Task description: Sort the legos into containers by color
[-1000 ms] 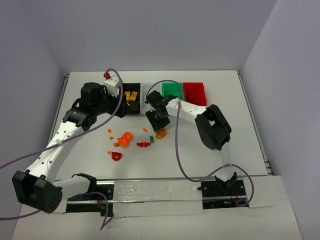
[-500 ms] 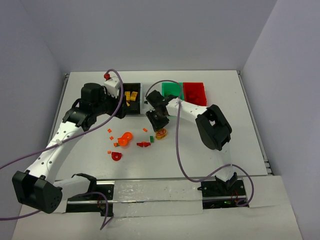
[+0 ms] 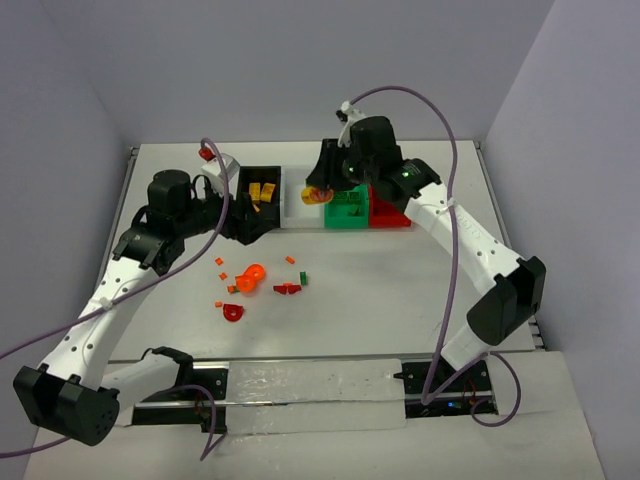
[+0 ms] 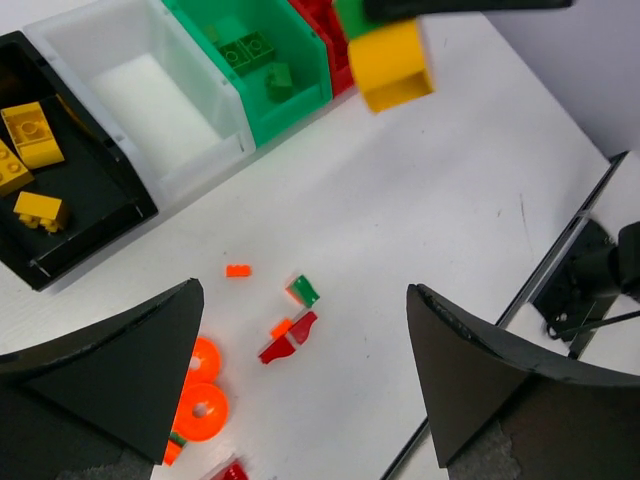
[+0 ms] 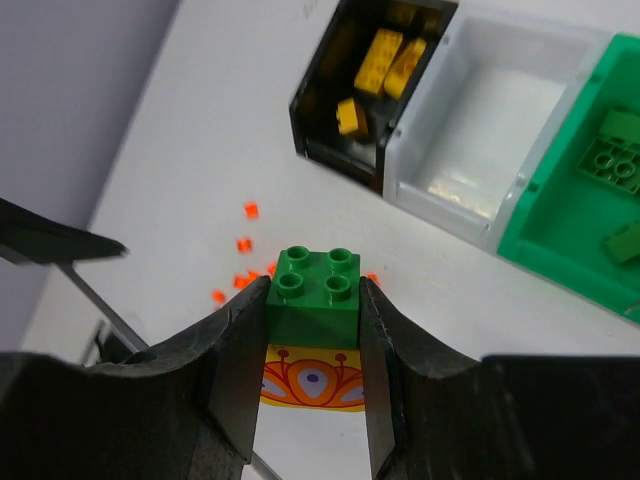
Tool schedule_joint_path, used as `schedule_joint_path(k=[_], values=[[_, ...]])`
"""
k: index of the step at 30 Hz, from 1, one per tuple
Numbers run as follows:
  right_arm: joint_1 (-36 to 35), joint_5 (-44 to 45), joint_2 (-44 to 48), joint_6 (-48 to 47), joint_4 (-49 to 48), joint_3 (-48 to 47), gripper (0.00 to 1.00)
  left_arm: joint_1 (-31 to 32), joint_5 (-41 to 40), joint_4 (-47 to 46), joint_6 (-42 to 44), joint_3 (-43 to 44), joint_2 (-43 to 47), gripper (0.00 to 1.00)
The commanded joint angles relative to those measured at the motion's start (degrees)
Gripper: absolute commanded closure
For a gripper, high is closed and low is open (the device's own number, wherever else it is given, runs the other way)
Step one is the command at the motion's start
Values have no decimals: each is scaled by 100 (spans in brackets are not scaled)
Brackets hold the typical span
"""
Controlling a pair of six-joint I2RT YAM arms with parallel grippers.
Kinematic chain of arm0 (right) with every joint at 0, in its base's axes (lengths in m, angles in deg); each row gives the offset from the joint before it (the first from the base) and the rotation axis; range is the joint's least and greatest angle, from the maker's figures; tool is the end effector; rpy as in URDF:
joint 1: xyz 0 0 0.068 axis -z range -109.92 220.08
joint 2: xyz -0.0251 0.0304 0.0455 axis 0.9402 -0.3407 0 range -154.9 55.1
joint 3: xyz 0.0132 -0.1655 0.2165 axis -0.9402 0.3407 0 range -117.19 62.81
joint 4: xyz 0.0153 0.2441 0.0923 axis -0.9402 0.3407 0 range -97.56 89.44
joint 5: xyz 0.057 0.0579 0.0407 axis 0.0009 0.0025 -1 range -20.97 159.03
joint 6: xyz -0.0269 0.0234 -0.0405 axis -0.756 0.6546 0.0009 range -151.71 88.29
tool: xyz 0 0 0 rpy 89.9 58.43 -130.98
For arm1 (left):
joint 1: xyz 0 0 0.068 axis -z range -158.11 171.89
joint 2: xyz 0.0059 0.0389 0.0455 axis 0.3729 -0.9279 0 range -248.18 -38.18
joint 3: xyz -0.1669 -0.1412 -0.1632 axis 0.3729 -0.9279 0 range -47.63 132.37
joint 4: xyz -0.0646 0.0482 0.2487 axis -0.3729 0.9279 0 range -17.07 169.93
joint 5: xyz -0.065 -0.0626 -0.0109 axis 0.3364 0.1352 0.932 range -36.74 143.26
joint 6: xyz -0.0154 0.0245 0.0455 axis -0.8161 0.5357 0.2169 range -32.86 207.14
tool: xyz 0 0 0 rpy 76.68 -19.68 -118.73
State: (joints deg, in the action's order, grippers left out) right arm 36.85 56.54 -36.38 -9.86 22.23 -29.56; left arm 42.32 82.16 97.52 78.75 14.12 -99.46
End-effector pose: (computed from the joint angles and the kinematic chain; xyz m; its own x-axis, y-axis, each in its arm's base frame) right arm 0.3019 0.2071 0.3886 -0.6333 0.0196 -0.7737 -0.4931 0.7603 0.4228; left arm 0.2128 -0.0976 0.3641 -0.4836 0.0438 -0.8742 0.6553 0.6802 -0.3284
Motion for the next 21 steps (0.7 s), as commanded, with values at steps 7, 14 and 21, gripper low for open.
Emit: schedule_joint_path(k=[7,14,21], values=[[-184,941,-177,1422,-329,-477,100,131,-11,-826,-838,944,-855,8],[-202,782,-62,1417,-423,-356,100,218,318,-1186,-1325,1158,-1434,8],[-303,707,-24,1339,-462,-318,100,336,345,-1273,-1487,1474,-1873,8]])
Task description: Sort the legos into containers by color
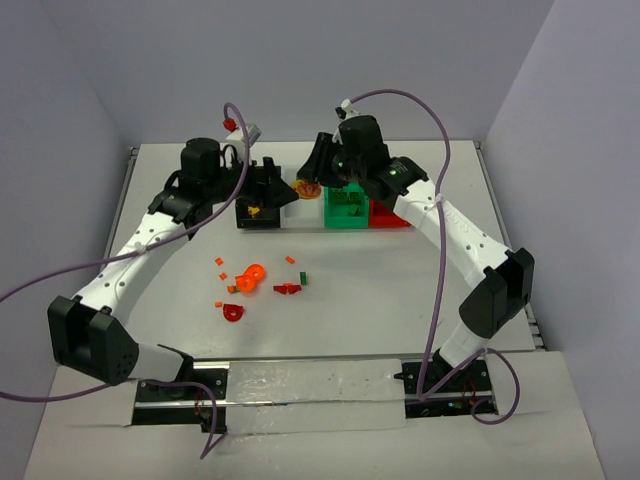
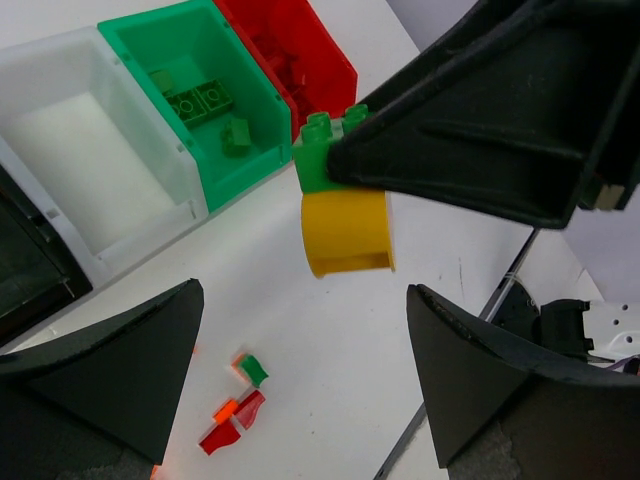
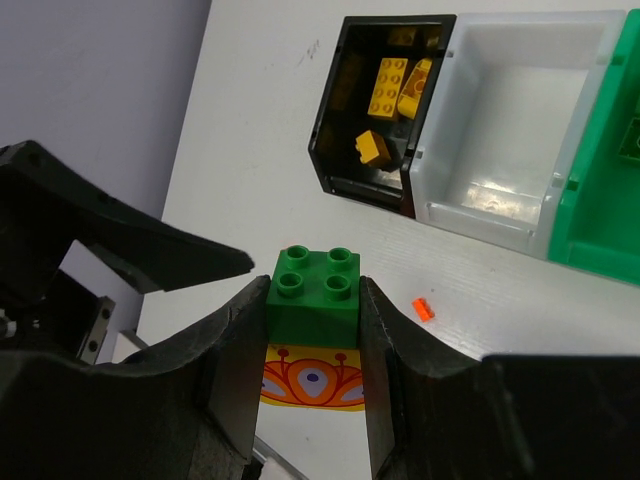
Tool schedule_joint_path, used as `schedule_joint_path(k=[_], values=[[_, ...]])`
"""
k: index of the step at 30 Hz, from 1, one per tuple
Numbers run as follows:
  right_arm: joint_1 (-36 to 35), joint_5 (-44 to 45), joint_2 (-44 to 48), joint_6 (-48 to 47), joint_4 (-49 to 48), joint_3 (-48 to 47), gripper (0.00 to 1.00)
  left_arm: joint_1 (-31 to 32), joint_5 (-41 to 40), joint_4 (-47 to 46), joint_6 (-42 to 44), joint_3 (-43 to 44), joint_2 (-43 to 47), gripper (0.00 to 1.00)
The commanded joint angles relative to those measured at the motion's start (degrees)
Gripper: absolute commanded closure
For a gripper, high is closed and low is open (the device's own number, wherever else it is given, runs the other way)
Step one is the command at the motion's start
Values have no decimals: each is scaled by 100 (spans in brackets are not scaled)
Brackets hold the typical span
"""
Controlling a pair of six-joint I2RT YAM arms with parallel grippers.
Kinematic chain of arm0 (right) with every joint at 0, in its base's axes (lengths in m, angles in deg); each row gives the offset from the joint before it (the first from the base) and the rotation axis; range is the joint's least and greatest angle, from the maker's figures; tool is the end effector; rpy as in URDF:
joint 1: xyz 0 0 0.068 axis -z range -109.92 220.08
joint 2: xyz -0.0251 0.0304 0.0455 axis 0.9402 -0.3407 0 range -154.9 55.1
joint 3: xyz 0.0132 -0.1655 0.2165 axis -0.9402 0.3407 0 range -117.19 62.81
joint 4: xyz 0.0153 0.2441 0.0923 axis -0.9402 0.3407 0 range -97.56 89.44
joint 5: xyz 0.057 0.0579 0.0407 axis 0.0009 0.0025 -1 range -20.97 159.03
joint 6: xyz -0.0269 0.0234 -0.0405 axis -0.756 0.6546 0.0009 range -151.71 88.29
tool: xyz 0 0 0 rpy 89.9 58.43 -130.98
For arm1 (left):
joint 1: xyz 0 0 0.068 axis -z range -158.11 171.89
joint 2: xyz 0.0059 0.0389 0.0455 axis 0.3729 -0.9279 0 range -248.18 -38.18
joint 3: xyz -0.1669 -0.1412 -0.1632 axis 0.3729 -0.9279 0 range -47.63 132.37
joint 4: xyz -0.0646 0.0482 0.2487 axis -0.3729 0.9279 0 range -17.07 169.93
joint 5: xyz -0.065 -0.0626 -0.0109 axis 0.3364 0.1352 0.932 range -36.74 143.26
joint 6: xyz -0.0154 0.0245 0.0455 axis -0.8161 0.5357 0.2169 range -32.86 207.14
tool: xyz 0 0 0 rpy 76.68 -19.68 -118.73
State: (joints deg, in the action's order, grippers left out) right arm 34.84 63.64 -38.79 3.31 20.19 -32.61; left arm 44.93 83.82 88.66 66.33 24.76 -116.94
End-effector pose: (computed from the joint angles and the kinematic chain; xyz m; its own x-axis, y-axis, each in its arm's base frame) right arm 0.3078 0.2217 0.3950 -0.6647 0.2300 -0.7109 -0.3197 0.7724 0.5488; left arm 0.2833 -0.1401 0.3655 -0.5972 -0.0784 -0.7982 0.5972 0.6208 -0.5079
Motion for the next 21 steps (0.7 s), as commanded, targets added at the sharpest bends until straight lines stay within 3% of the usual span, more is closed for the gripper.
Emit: schedule_joint_path(k=[1,7,11,12,13,15,21], values=[[-111,-19,208,17,-262,-26,100,88,236,-429,-286,430,-170,8],[-168,-143,227,4,-334,16,100,140,417,-613,-518,499,-410,10],[-176,-146,266,13,-377,58,100,140,577,-730,-663,451,-528,24],[-176,-129,283,13,-394,67,100,140,671,-781,-732,434,-578,35],[-177,-127,283,13,-394,76,100,140,716,-783,-768,433,-580,35],[-177,-30,274,4,-393,58,100,140,803,-843,-846,389,-632,58],[-124,459,268,13,-413,-21,100,140,914,-881,-887,-59,-477,96]])
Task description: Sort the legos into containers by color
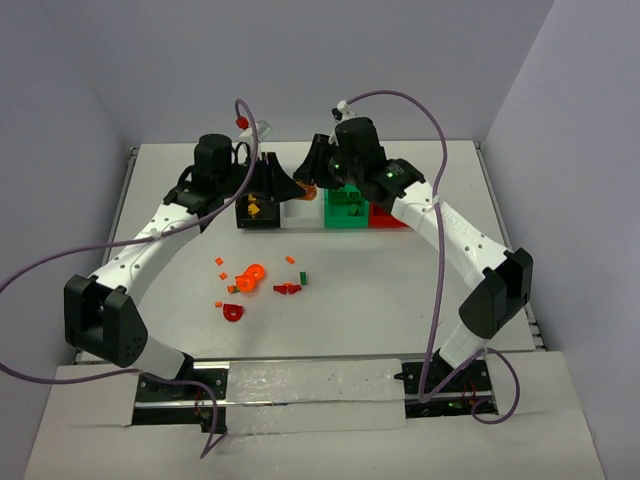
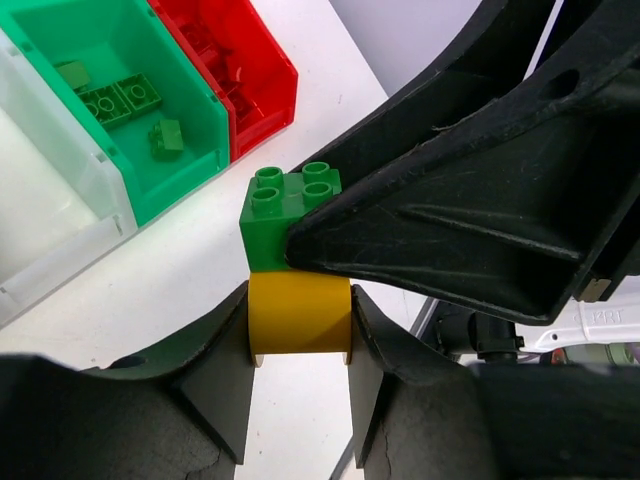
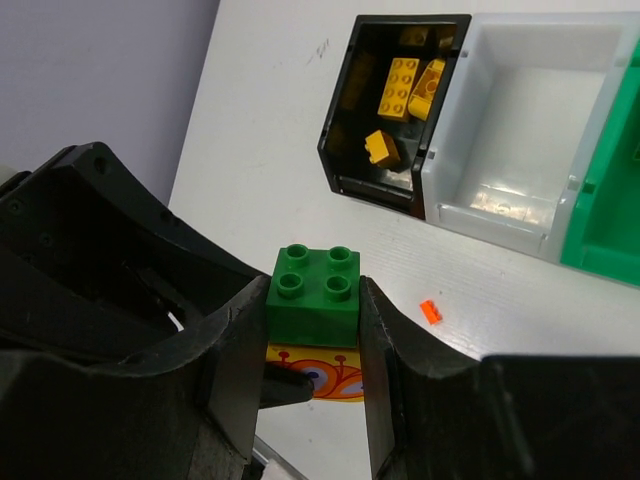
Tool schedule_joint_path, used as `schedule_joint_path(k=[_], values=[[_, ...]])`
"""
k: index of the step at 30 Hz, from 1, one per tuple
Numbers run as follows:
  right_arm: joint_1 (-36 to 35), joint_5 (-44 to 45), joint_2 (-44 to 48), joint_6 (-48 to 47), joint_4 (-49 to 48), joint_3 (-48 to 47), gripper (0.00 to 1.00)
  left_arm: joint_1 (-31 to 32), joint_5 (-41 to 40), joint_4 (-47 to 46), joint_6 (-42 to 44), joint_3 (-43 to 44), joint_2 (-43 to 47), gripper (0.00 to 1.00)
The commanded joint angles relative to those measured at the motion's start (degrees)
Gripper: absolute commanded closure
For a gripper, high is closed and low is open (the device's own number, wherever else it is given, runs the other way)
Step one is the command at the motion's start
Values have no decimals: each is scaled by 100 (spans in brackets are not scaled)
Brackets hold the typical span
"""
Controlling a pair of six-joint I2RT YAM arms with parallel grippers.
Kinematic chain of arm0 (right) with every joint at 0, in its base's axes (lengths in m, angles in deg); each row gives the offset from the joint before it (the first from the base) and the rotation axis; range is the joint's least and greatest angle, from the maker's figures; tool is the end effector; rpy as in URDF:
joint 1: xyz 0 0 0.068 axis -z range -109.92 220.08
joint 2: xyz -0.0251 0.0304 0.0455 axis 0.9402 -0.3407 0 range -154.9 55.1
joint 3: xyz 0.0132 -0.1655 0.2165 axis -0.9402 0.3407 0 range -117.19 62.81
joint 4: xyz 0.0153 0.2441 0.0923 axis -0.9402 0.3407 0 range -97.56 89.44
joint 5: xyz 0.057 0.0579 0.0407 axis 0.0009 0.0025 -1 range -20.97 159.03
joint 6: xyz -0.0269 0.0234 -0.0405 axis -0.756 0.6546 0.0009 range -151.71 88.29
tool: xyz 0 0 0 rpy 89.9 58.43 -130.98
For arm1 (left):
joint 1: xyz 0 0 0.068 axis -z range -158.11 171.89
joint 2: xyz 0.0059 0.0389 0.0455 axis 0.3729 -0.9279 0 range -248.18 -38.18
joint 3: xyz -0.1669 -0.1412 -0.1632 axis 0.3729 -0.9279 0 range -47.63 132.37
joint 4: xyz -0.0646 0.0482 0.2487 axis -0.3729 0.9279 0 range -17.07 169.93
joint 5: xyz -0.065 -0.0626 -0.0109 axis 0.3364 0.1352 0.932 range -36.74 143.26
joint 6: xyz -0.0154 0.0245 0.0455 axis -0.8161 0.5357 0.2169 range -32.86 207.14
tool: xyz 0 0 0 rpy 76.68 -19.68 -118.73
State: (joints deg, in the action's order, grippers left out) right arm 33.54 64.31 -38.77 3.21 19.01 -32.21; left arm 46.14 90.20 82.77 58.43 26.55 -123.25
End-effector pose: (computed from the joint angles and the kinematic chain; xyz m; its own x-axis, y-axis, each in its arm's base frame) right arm 0.3038 0.2289 0.3948 -0.6566 0.2235 -0.7204 -0.3380 0.7666 0.5460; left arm 0.3058 -0.1611 0.3529 -0.6868 -0.1117 -0.7182 0.5824 0.5066 -0.6357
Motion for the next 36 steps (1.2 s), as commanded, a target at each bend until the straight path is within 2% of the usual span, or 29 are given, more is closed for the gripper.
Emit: schedule_joint_path(k=[1,8,11,16,18,23,29,36], values=[[31,436,275,29,-327,-63,100,18,256,-273,-89,-336,219,100],[484,660,235,28,-458,-246,100,8,89,218,467,-1454,728,100],[685,722,365,-288,-623,-28,100,-34,-614,686,1226,-1417,931,100],[815,916,448,-1006,-507,390,100,-52,-2901,948,2319,-521,428,100],[841,1069,441,-1264,-344,479,100,-60,-3548,925,2616,-144,162,99],[957,1141,546,-1604,-197,768,100,-107,-3933,1097,2809,422,-866,94],[1148,1136,543,-1758,-129,904,100,-258,-4152,831,2809,597,-1522,90],[1238,1002,415,-1838,0,854,100,-335,-3862,1136,2809,1130,-2058,78]])
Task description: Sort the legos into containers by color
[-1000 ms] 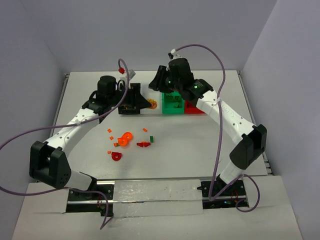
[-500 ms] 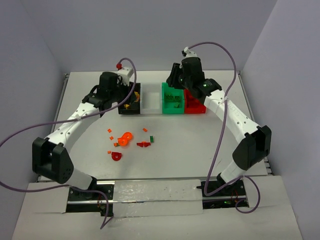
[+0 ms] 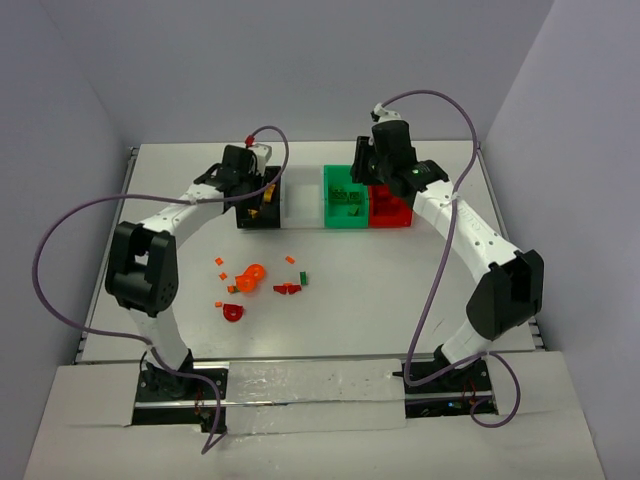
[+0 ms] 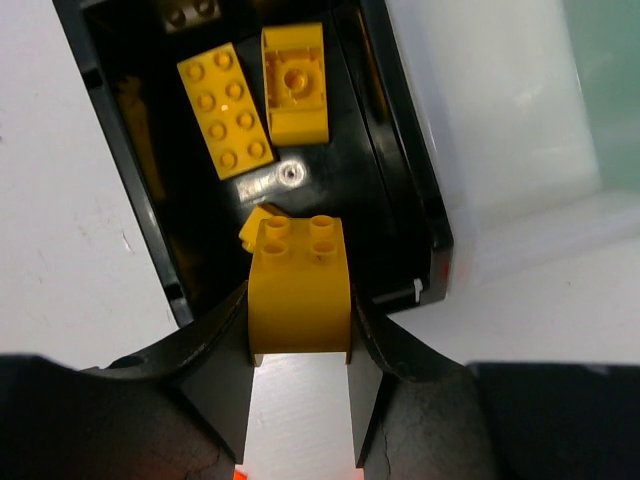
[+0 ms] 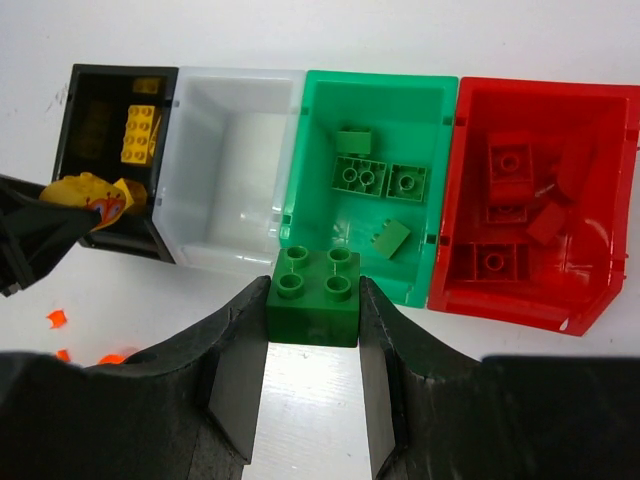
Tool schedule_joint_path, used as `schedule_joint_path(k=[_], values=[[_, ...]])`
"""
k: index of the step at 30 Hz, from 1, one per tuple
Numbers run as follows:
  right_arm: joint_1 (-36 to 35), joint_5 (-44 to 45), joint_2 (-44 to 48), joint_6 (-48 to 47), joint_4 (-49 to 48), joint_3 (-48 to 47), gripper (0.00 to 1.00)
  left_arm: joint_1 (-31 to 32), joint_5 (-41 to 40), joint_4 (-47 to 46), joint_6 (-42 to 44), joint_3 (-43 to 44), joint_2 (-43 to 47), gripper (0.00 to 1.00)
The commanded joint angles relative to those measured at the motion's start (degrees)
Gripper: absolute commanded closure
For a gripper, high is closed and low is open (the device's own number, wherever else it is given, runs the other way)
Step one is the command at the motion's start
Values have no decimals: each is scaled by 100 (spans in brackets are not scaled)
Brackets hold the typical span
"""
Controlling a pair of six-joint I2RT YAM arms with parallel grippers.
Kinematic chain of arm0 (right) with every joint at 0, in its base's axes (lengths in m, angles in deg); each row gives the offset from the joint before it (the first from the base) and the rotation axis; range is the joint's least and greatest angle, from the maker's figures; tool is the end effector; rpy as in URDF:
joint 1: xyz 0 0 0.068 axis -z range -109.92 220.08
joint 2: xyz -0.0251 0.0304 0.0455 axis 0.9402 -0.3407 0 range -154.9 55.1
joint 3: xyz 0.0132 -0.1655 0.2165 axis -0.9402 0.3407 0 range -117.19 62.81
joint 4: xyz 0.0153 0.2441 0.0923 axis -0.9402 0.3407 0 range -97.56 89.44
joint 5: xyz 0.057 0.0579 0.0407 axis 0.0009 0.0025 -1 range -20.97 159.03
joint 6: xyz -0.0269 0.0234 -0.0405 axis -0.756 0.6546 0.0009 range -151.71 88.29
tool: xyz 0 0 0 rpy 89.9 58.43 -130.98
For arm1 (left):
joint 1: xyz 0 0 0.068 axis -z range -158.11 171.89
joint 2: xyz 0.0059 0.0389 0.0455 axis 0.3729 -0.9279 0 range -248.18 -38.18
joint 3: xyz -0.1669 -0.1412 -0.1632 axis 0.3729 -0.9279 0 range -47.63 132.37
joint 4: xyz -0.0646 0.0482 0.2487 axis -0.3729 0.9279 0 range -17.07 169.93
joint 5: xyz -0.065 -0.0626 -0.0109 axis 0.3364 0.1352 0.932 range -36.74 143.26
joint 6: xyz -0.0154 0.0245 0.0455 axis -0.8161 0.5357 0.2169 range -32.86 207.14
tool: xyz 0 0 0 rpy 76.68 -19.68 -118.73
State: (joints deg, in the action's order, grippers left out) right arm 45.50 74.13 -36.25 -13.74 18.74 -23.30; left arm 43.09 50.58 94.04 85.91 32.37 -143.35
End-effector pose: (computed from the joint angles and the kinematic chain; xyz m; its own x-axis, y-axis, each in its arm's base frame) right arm 0.3367 0.1507 0.3575 -0.5590 0.0822 -0.8251 -0.1817 0.9587 0.2187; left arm 0.3847 -0.1474 0.2393 -0.6807 0.2411 -0.6918 0.3165 0.9484 0.0191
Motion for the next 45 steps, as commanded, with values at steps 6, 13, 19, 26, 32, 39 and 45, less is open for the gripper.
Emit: schedule_joint_path(k=[6,13,19,26,32,39,45], values=[[62,-41,33,-289,51,-29,100,-72,413,80,49,755,-304,47],[77,-45,-188,-547,127,-132,100,-219,294,336,61,1525,-460,21],[83,-165,-429,-873,262,-322,100,-416,609,677,61,2159,52,9],[65,-110,-1327,-1215,609,-1083,100,-423,1544,658,8,1415,1230,1],[9,166,-1965,-1223,464,-1549,100,-458,1770,702,-39,455,2168,1],[-3,450,-2564,-1307,371,-1967,90,-530,2435,865,457,-808,3110,1],[-3,461,-2879,-1365,433,-2187,63,-669,3106,1363,1170,-1584,3635,1]])
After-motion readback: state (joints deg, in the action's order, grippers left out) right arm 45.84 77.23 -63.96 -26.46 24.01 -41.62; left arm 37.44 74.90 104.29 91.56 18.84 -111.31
